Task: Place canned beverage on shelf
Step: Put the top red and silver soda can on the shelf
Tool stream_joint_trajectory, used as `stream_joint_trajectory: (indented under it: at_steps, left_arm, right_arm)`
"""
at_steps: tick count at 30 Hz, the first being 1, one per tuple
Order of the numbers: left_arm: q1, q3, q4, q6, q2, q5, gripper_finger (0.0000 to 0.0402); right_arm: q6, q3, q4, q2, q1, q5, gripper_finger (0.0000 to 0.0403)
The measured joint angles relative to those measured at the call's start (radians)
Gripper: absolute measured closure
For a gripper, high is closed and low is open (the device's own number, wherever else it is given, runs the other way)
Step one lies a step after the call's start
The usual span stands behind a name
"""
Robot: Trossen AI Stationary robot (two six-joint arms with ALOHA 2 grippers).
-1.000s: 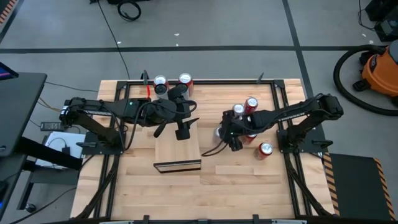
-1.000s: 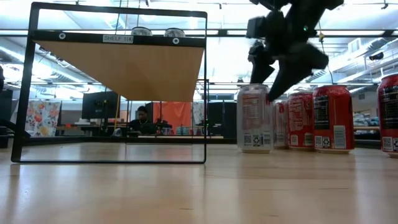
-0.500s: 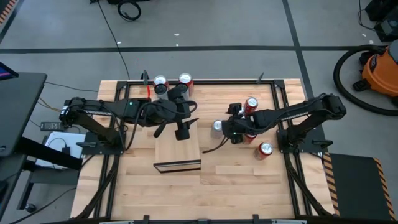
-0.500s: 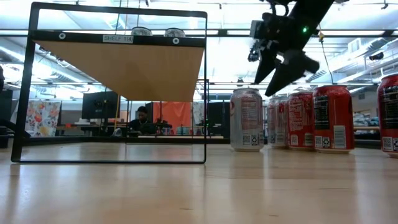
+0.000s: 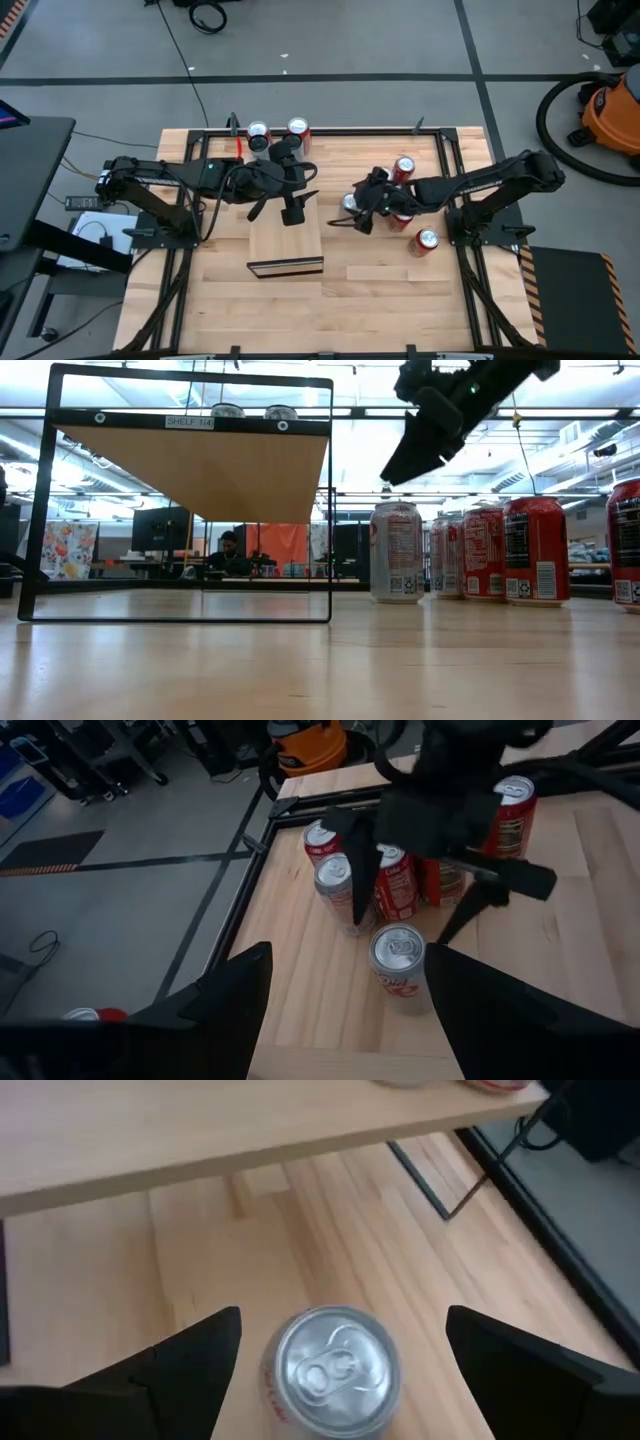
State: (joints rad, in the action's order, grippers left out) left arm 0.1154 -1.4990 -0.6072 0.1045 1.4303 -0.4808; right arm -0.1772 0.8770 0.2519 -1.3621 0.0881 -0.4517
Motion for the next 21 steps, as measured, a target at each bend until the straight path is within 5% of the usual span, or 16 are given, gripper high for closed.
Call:
stream_joint_trajectory:
  at_steps: [5, 11, 21]
  left_arm:
    - [0.0, 0.0, -0.007, -0.005, 0.0, 0.0, 0.013]
    - [0.0, 0.0, -0.009, -0.007, 0.0, 0.0, 0.013]
    - [0.0, 0.0, -0.009, -0.008, 0.0, 0.0, 0.013]
  right_arm:
    - [-0.029, -0.064, -0.122, -0.022, -0.023, -0.031, 0.0039]
    - [-0.046, -0.116, -0.161, -0.038, -0.063, 0.074, 0.0039]
    - [0.217, -0.127, -0.082, -0.039, -0.101, 0.149, 0.0042]
